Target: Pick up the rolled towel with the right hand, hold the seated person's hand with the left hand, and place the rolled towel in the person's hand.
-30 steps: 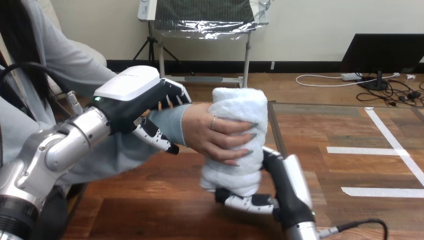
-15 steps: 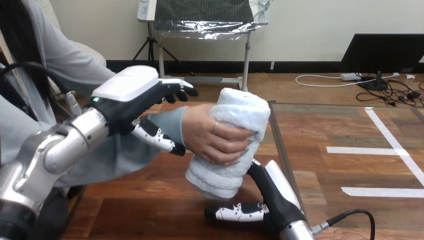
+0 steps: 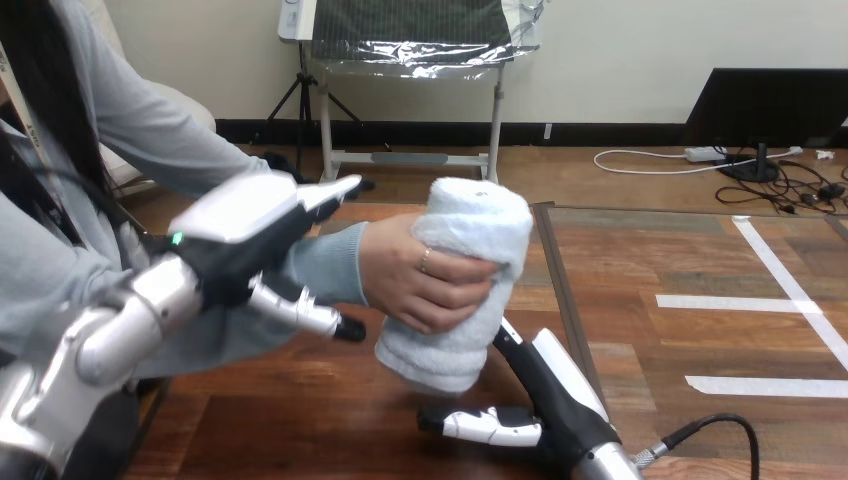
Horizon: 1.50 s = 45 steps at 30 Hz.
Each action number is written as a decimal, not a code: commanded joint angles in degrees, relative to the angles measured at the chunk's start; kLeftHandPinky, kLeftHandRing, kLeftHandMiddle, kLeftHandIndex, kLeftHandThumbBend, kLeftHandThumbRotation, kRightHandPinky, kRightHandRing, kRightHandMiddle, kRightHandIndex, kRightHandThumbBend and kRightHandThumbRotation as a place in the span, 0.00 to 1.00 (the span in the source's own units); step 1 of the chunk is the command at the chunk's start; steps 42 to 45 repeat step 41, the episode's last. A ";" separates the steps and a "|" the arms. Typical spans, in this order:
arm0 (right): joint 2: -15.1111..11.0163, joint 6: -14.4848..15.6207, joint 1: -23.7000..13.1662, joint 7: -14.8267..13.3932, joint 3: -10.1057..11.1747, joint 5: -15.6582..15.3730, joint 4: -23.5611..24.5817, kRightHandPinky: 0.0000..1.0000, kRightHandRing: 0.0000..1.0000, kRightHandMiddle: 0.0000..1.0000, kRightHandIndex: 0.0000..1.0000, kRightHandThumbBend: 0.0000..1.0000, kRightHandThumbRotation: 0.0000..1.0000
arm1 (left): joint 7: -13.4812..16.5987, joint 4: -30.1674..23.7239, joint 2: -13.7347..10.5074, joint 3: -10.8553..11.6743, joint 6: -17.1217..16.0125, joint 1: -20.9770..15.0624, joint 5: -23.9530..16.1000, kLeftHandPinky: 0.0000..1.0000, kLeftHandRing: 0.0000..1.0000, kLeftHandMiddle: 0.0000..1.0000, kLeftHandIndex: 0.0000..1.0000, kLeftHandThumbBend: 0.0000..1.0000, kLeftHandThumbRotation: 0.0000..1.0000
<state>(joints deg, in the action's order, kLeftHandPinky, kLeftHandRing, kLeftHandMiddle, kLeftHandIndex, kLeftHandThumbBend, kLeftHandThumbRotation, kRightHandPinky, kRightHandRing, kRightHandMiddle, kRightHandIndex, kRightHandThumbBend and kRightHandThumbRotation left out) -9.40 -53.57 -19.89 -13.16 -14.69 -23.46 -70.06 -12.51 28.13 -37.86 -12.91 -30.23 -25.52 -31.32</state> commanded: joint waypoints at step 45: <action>-3.48 1.00 0.20 -0.60 0.25 -1.42 5.15 1.00 1.00 1.00 1.00 1.00 0.92 | 10.59 -5.76 0.18 2.77 -5.75 12.47 0.41 0.97 1.00 1.00 1.00 1.00 0.64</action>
